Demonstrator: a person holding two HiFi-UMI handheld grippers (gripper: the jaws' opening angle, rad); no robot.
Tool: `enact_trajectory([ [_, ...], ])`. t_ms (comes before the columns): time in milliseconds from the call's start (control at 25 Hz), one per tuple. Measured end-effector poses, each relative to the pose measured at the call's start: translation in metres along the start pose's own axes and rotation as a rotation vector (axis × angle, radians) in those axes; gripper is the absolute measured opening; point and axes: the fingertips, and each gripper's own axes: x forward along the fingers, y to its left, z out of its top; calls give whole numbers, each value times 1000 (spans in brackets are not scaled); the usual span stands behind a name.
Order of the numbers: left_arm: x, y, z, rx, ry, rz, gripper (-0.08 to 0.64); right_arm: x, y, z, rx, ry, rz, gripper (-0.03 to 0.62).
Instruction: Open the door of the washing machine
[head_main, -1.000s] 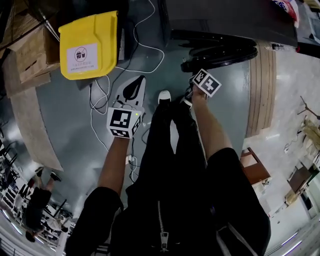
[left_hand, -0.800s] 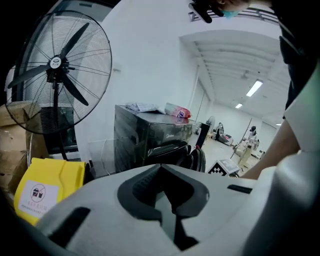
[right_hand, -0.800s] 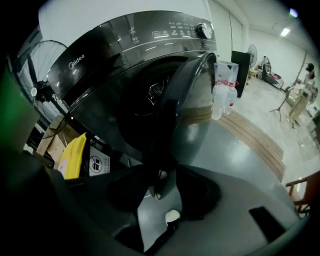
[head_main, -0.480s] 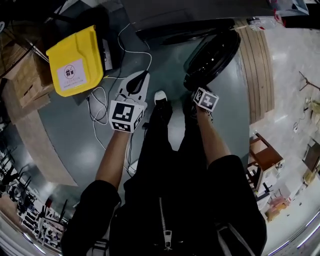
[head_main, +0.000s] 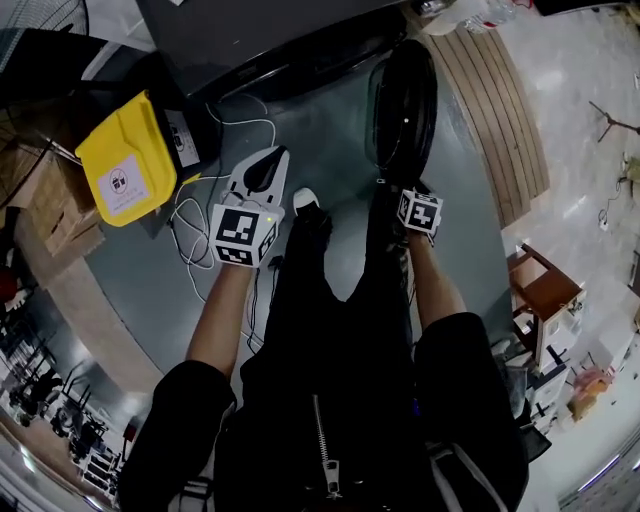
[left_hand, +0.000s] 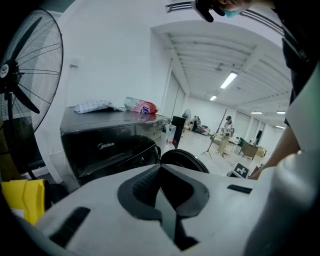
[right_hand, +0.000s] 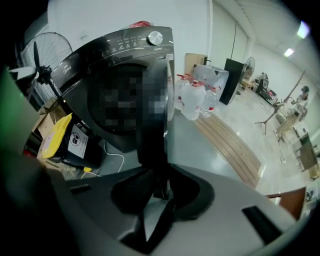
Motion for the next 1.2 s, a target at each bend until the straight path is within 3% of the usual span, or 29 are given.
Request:
enact_trajectory([
  [520, 109, -108, 45, 26, 28, 19, 3, 2, -159, 23, -214, 2, 44, 74],
  [920, 168, -161, 74, -1, 37, 102, 3, 13, -256, 79, -444, 5, 100, 78],
  [1080, 175, -172, 85, -6, 35, 132, 3, 18, -290, 107, -441, 0, 63, 84],
  [1200, 170, -173, 93, -7, 21, 153, 3, 18, -319, 127, -403, 7, -31, 122],
])
